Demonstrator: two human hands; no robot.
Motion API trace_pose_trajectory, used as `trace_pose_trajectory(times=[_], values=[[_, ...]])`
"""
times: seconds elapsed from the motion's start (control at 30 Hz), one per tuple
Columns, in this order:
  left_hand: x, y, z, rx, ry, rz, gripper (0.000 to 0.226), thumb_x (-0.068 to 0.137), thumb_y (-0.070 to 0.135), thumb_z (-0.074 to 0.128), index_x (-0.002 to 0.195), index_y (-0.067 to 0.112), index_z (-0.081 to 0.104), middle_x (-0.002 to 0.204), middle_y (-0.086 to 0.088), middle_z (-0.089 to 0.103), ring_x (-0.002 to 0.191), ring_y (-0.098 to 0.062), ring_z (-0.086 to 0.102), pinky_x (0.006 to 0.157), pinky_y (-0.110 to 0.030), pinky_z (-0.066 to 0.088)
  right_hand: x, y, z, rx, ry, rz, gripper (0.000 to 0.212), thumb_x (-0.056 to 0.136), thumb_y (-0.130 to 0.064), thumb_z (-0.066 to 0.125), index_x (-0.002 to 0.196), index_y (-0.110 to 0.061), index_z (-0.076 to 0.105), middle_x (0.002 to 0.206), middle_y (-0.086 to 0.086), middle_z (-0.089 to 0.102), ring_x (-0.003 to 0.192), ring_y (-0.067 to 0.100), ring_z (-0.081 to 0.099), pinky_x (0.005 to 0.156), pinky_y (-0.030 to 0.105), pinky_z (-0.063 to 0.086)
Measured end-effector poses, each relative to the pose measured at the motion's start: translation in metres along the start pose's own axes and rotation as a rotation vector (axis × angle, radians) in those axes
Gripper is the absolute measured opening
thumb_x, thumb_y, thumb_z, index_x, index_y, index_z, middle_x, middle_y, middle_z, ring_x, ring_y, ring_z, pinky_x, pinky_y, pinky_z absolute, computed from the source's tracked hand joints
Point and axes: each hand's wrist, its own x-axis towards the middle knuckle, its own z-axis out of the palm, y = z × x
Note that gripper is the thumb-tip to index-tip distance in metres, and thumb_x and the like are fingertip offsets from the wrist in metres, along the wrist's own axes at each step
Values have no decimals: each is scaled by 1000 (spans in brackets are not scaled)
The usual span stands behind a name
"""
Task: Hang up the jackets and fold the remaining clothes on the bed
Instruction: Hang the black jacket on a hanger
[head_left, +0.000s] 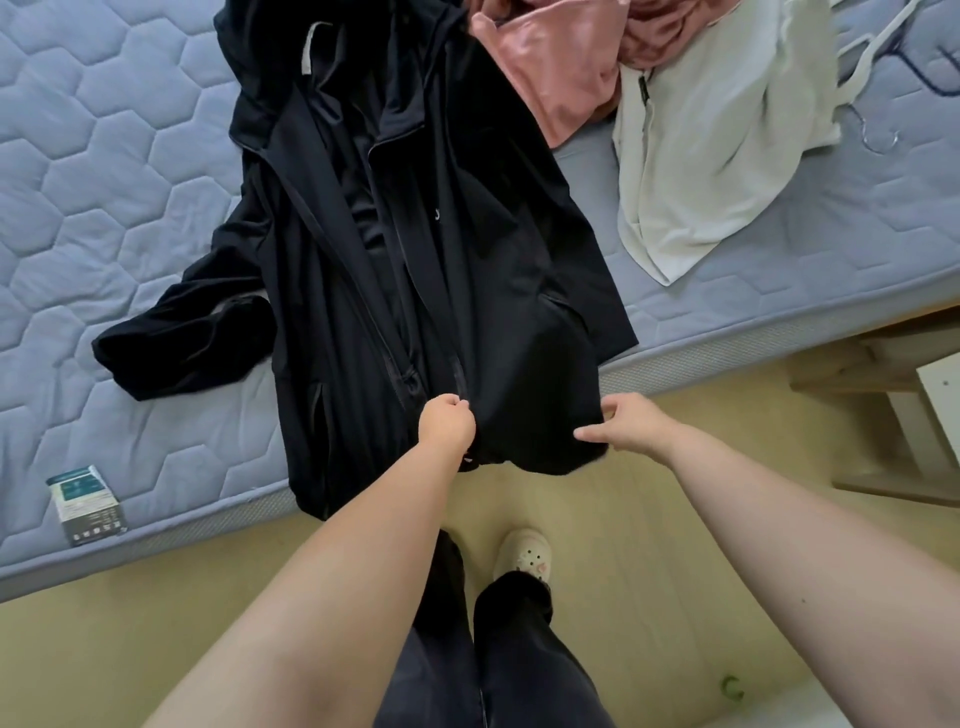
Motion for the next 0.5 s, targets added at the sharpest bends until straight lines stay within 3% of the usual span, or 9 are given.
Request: trace_pose_trajectory(times=[0.1,0.13,0.2,0.27,0.33,0.4,0.47,0.5], values=[[3,7,-14,-25,145,46,34,98,7,40,66,20,38,70,2,39,76,-21,42,68,-29,40,-6,-17,-2,42,-28,-36,23,85,-29,69,72,-11,65,76,0,62,83,17,57,79,27,44],[3,10,-17,-123,189,34,27,98,6,39,74,16,46,77,-1,44,84,-20,41,73,-29,39,-6,-25,-3,91,-28,-28,27,89,-29,64,69,-11,63,76,0,62,85,17,56,85,28,43],[0,12,-24,-144,278,-11,23,97,1,37,110,6,56,100,-9,47,93,-21,38,89,-30,39,1,-38,-5,158,54,28,32,96,-27,51,69,-11,58,83,5,60,86,19,52,86,31,40],[-3,14,-30,21,310,-6,35,95,-3,40,129,0,49,119,-14,51,96,-23,40,96,-32,38,14,-45,-3,328,180,51,20,97,-17,46,82,-9,57,101,12,63,89,22,56,83,32,46],[3,12,-35,117,306,48,39,94,-4,42,132,2,48,131,-15,51,107,-28,49,94,-31,39,24,-47,2,533,203,65,10,96,-9,48,102,-11,56,114,17,62,91,27,64,81,37,56],[9,11,-36,132,295,85,32,96,1,43,127,4,53,121,-14,56,105,-27,53,90,-30,41,29,-49,8,532,157,49,25,95,-8,54,120,-13,53,115,17,60,79,25,62,61,31,58],[16,8,-36,111,263,117,20,100,20,44,96,7,60,90,-8,56,80,-19,50,74,-28,43,30,-55,15,420,135,32,34,93,-10,57,127,-13,53,114,15,60,73,23,54,47,23,47],[18,7,-36,69,218,121,32,100,32,45,79,10,54,76,-4,49,68,-15,45,64,-26,39,31,-59,18,391,113,31,32,94,-10,56,126,-13,55,113,13,60,78,24,53,50,23,45]])
